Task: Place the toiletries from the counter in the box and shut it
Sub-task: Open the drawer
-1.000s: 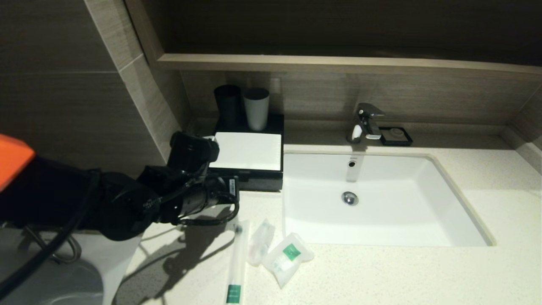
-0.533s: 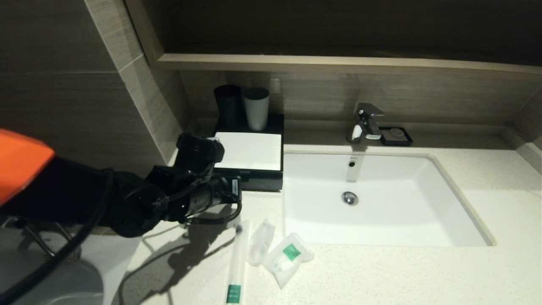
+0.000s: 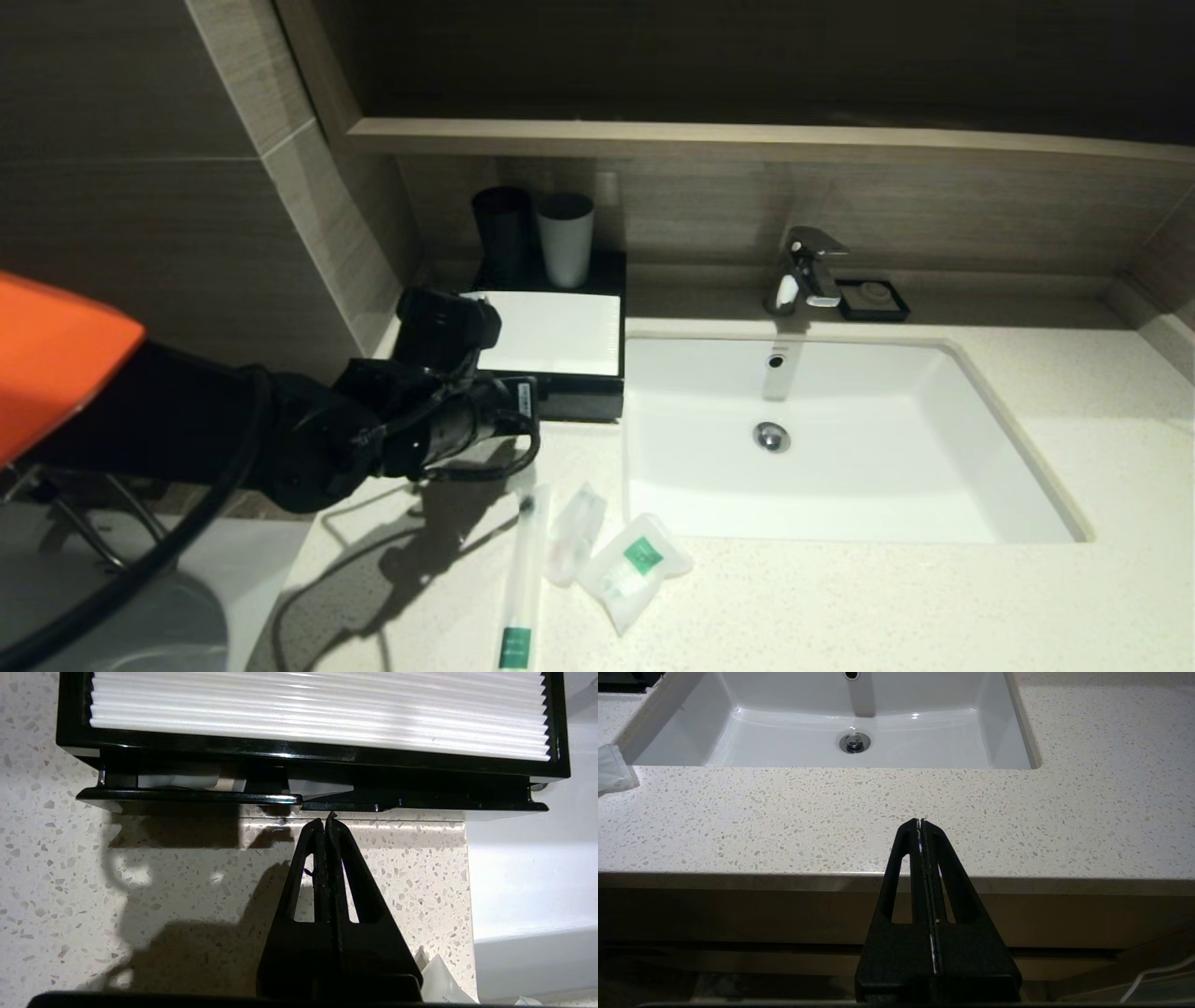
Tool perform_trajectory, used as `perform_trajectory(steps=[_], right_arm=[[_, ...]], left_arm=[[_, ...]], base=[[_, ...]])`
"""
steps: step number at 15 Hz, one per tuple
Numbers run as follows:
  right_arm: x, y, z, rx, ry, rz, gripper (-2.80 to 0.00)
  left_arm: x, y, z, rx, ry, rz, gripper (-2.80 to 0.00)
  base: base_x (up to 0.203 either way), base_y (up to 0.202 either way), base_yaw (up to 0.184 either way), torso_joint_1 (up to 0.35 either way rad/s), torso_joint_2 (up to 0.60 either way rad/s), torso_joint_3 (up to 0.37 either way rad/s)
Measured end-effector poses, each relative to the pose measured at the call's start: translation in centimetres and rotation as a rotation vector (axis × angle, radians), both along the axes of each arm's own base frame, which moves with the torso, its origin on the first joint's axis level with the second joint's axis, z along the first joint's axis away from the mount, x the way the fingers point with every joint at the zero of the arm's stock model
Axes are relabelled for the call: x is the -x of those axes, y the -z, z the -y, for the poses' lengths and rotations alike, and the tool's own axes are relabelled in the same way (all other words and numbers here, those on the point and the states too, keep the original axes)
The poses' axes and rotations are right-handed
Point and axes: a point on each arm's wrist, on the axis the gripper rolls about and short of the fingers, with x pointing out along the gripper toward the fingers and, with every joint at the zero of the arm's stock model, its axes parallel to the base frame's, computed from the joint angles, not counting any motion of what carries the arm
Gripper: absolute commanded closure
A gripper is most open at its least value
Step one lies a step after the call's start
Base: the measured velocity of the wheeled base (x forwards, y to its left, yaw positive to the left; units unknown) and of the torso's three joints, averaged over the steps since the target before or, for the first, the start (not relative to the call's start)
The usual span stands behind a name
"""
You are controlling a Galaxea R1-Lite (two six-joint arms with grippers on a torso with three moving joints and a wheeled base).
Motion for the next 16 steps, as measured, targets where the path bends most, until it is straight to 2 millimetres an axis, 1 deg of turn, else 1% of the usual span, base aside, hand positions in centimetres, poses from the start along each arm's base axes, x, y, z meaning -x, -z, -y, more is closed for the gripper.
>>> perform_trajectory(steps=[13, 16], right_arm=[[0.00, 0.01, 0.00, 0.000, 0.000, -0.001, 0.00], [0.00, 0.01, 0.00, 0.000, 0.000, 0.000, 0.00]], left_arm=[[-0.18, -0.09, 0.18, -0.002, 0.010, 0.022, 0.00], [0.02, -0.08, 0.49, -0.008, 0.019, 0.023, 0.00]], base=[[0.000, 0.000, 0.000, 0.000, 0.00, 0.000], [0.000, 0.000, 0.000, 0.000, 0.00, 0.000]])
